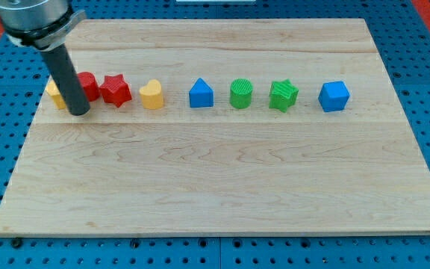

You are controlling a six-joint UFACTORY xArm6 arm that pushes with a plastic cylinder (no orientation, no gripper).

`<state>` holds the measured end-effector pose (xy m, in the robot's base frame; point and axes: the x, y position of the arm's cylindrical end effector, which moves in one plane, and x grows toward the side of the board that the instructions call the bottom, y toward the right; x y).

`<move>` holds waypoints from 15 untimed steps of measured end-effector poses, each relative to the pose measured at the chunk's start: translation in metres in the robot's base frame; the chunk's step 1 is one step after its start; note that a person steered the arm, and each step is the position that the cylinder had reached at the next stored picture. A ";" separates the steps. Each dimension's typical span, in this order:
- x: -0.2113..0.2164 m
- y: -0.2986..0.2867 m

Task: Push red circle a bit down

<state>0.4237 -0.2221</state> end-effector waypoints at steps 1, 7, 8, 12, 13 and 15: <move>-0.008 -0.017; 0.083 0.341; 0.055 0.471; -0.209 0.230; -0.203 0.076; -0.118 -0.010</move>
<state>0.3056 -0.2321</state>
